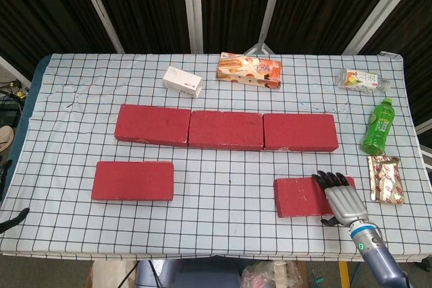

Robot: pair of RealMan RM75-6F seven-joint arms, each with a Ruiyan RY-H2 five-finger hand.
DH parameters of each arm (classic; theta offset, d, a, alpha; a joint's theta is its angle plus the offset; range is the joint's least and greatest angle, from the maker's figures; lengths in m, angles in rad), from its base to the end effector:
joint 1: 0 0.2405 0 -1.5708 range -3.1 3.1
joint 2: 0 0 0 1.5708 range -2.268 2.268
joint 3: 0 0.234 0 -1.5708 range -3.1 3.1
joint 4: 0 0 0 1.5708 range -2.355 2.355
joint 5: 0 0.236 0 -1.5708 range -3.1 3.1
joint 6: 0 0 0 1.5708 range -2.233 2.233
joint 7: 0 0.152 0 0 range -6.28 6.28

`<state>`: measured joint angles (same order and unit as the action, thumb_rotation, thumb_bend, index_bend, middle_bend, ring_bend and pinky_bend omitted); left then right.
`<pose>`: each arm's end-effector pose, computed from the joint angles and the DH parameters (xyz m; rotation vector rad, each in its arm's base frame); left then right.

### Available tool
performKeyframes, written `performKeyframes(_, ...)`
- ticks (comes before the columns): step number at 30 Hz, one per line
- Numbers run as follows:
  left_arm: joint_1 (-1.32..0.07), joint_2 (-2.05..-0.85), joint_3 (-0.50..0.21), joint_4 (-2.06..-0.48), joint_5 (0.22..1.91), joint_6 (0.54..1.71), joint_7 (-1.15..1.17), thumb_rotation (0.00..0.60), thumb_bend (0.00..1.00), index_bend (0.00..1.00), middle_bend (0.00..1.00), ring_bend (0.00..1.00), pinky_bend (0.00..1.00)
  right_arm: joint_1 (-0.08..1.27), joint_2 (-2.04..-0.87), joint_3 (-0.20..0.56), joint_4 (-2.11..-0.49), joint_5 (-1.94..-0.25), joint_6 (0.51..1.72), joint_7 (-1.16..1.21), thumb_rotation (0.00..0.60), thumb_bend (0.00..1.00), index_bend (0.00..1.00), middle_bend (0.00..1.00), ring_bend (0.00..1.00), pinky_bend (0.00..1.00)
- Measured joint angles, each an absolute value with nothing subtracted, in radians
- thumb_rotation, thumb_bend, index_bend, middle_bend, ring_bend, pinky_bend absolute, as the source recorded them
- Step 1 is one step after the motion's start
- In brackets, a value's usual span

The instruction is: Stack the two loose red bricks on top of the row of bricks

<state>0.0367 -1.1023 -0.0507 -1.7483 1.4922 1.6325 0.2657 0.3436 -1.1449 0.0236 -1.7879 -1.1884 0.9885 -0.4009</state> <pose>-0.2874 0.1520 0.1396 -1.2754 -0.7713 -0.7700 -0.2633 -0.2273 0.0370 1.7779 -1.0877 0.5099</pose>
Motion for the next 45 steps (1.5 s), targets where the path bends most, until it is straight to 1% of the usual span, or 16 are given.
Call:
performKeyframes(3,0.038,-1.101,-0.053,-1.748,1.489,1.634,0.26,0.6,0.0,0.04,0.0,0.0,0.18,0.349,-1.162,0.03,-1.771,-1.217,1.008,-0.392,0.6,0.15,0.0,0.0,0.0,0.0)
performKeyframes(6,0.038,-1.099,-0.054,-1.747,1.487,1.634,0.257,0.6,0.0,0.04,0.0,0.0,0.18,0.355,-1.167,0.033,-1.768,-1.21,1.022,-0.392,0.6,0.15,0.0,0.0,0.0,0.0)
performKeyframes(15,0.038,-1.098,-0.053,-1.747,1.486,1.632,0.255,0.6,0.0,0.04,0.0,0.0,0.18,0.379,-1.172,0.029,-1.764,-1.168,0.999,-0.426,0.6,0.15,0.0,0.01,0.0,0.0)
performKeyframes(19,0.038,-1.098,-0.052,-1.748,1.485,1.63,0.26,0.6,0.0,0.04,0.0,0.0,0.18,0.393,-1.17,0.027,-1.769,-1.143,0.988,-0.452,0.6,0.15,0.0,0.08,0.0,0.0)
performKeyframes(24,0.038,-1.098,-0.052,-1.749,1.485,1.63,0.261,0.6,0.0,0.04,0.0,0.0,0.18,0.403,-1.169,0.028,-1.781,-1.128,0.998,-0.47,0.6,0.15,0.0,0.21,0.0,0.0)
performKeyframes(29,0.039,-1.096,-0.052,-1.749,1.484,1.631,0.257,0.6,0.0,0.04,0.0,0.0,0.18,0.409,-1.168,0.023,-1.789,-1.117,1.005,-0.486,0.6,0.15,0.02,0.27,0.04,0.0)
performKeyframes(35,0.039,-1.094,-0.052,-1.749,1.484,1.63,0.253,0.6,0.0,0.04,0.0,0.0,0.18,0.415,-1.163,0.021,-1.798,-1.11,1.008,-0.483,0.6,0.15,0.04,0.32,0.08,0.0)
performKeyframes(41,0.04,-1.093,-0.052,-1.751,1.483,1.63,0.254,0.6,0.0,0.04,0.0,0.0,0.18,0.413,-1.141,0.03,-1.82,-1.12,1.035,-0.461,0.6,0.15,0.04,0.33,0.1,0.0)
performKeyframes(45,0.04,-1.093,-0.052,-1.751,1.481,1.629,0.254,0.6,0.0,0.04,0.0,0.0,0.18,0.411,-1.101,0.046,-1.852,-1.128,1.059,-0.437,0.6,0.15,0.04,0.33,0.1,0.0)
